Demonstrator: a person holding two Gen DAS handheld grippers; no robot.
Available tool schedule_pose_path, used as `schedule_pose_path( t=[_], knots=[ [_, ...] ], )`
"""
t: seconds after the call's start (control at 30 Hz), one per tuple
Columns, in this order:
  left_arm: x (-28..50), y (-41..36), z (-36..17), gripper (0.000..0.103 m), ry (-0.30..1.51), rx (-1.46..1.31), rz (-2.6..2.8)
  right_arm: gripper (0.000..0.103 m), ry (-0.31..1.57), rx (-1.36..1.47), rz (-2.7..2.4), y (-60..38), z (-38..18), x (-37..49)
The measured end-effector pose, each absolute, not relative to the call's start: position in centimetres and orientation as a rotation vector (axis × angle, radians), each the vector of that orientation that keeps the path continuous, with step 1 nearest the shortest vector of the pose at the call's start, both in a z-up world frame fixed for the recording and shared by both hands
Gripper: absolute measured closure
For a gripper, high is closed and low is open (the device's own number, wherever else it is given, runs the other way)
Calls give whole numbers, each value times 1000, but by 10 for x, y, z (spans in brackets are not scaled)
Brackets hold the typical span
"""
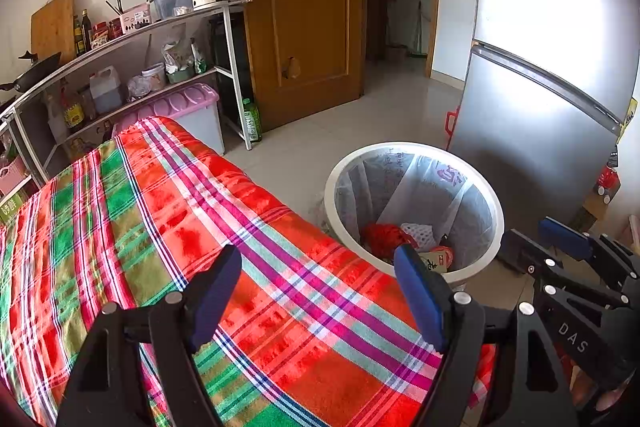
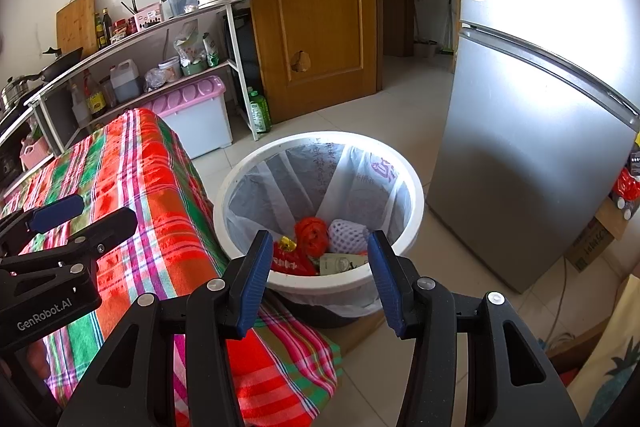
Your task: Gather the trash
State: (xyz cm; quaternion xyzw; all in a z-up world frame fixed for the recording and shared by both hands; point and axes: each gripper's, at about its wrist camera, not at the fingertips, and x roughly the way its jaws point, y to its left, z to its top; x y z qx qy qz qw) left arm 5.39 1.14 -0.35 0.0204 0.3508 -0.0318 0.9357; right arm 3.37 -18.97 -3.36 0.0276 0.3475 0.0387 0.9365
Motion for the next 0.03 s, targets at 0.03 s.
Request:
schedule_pose_path(
  t=[0.03],
  knots=[
    [54, 12, -4, 23, 718, 41, -64, 53, 710, 56, 79, -189, -34, 33]
  ],
)
